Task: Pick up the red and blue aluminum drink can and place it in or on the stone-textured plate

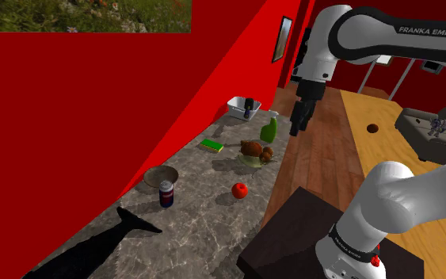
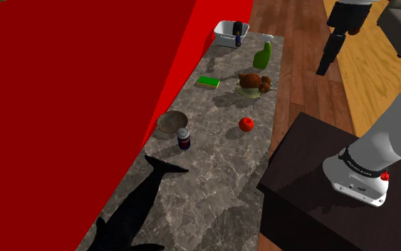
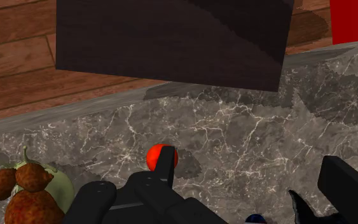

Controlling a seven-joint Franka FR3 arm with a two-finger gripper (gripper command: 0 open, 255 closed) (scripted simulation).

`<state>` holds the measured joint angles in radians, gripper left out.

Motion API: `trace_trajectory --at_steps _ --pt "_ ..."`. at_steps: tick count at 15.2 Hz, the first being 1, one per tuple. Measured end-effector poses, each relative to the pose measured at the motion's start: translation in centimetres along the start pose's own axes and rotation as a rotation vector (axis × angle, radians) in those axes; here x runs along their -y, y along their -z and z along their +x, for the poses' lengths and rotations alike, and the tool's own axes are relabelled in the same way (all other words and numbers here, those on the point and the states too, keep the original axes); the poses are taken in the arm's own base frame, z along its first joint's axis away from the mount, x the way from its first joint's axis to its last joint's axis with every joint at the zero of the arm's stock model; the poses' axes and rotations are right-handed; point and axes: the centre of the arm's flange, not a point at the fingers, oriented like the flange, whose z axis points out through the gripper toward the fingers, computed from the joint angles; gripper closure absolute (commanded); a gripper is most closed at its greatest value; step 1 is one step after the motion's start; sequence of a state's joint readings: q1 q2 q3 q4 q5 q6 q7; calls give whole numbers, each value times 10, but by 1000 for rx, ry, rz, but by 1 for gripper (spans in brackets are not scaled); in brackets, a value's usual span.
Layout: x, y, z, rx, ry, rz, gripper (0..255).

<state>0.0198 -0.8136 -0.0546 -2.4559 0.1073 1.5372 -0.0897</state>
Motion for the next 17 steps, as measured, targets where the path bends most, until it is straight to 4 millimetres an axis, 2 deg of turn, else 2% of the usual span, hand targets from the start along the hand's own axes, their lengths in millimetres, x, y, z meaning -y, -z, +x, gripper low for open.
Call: trace_trajectory --at_steps 3,17 --pt "7 -9 11 -1 6 -5 0" --pt "70 -120 137 -28 69 -59 0"
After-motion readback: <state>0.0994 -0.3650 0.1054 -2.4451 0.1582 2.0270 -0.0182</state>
